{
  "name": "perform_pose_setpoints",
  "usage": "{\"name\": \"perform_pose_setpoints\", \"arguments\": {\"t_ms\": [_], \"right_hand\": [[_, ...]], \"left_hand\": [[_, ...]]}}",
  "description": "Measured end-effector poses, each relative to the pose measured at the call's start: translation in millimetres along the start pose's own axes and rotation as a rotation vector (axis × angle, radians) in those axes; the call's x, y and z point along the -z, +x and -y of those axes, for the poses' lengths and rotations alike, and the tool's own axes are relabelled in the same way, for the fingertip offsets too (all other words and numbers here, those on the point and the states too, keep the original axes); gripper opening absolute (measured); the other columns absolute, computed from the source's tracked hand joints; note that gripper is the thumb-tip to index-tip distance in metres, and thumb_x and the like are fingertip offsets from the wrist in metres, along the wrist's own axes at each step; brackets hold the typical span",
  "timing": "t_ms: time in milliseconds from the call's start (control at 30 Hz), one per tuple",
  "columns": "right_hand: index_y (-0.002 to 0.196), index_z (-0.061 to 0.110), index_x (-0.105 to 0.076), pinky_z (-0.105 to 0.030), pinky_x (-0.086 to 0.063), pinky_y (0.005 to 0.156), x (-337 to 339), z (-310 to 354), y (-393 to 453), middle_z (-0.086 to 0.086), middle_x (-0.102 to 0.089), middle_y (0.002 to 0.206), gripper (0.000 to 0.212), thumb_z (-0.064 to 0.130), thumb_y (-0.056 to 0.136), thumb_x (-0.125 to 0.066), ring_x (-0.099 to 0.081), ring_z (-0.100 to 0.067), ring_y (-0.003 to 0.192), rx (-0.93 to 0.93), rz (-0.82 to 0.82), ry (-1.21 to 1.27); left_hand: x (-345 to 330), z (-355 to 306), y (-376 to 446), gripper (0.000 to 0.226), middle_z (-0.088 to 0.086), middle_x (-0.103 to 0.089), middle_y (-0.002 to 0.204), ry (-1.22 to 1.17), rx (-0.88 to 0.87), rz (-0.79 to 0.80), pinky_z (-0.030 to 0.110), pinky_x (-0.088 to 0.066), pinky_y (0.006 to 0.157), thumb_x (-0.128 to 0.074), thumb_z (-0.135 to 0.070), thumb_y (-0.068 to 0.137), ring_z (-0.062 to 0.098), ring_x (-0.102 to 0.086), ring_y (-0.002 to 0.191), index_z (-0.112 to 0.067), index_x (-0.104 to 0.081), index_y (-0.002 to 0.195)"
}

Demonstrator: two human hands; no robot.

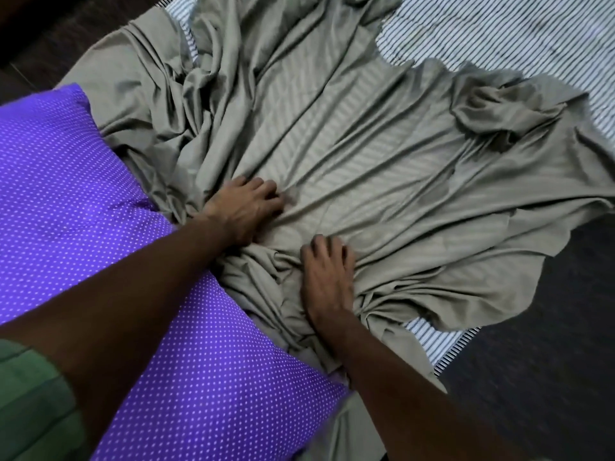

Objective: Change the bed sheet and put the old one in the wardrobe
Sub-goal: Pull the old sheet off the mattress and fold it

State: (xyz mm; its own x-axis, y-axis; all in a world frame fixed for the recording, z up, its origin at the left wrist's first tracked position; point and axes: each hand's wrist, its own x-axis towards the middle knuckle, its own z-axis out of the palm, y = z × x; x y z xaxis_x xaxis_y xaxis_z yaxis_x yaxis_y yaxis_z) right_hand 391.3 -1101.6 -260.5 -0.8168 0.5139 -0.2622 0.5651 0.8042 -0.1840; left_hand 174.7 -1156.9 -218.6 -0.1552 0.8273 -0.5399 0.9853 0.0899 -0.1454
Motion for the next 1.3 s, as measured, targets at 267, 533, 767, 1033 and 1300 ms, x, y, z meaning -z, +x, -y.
{"name": "perform_pose_setpoints", "arguments": {"t_ms": [267, 533, 767, 1033, 1300], "right_hand": [[0.099, 0.014, -0.061, -0.038, -0.051, 0.089, 4, 1, 6, -0.013, -0.068, 0.101, 0.018, 0.026, 0.105, -0.049, -0.064, -0.03, 0.098, -0.106, 0.613, 0.759], [0.117, 0.021, -0.055, -0.045, -0.039, 0.093, 9, -10, 13, -0.007, -0.052, 0.12, 0.044, 0.029, 0.079, -0.074, -0.048, -0.031, 0.112, -0.155, -0.052, 0.03], [0.11, 0.018, -0.056, -0.043, -0.043, 0.088, 1, -12, 19, -0.006, -0.065, 0.101, 0.02, 0.014, 0.091, -0.054, -0.059, -0.032, 0.101, 0.069, -0.158, 0.164], [0.1, 0.004, -0.067, -0.042, -0.055, 0.09, -8, -13, 10, -0.012, -0.072, 0.097, 0.02, 0.014, 0.096, -0.05, -0.067, -0.026, 0.096, -0.113, 0.554, 0.78], [0.125, 0.016, -0.056, -0.046, -0.034, 0.109, 2, -25, 11, -0.007, -0.05, 0.129, 0.046, 0.038, 0.085, -0.067, -0.044, -0.032, 0.122, 0.013, -0.073, -0.025]], "left_hand": [[24, -18, 2, 0.026, 0.007, -0.071, 0.114, -0.188, 0.019, 0.211, 0.035, -0.047, 0.088, -0.053, -0.038, 0.096, 0.03, -0.066, 0.112, -0.027, -0.068, 0.114], [-2, -17, 2, 0.068, 0.002, -0.05, 0.135, -0.087, 0.047, -0.106, 0.042, -0.044, 0.098, -0.076, -0.044, 0.078, 0.026, -0.054, 0.122, -0.034, -0.047, 0.139], [10, -18, 21, 0.027, -0.003, -0.042, 0.149, 0.048, -0.128, -0.173, 0.037, -0.036, 0.104, -0.058, -0.038, 0.094, 0.021, -0.042, 0.135, -0.04, -0.066, 0.12], [12, -17, 28, 0.037, 0.011, -0.066, 0.132, -0.237, 0.102, 0.543, 0.032, -0.047, 0.103, -0.061, -0.038, 0.097, 0.027, -0.063, 0.121, -0.02, -0.063, 0.129], [8, -20, 15, 0.056, 0.004, -0.054, 0.132, -0.098, -0.014, -0.14, 0.041, -0.049, 0.089, -0.069, -0.038, 0.083, 0.029, -0.059, 0.117, -0.026, -0.05, 0.134]]}}
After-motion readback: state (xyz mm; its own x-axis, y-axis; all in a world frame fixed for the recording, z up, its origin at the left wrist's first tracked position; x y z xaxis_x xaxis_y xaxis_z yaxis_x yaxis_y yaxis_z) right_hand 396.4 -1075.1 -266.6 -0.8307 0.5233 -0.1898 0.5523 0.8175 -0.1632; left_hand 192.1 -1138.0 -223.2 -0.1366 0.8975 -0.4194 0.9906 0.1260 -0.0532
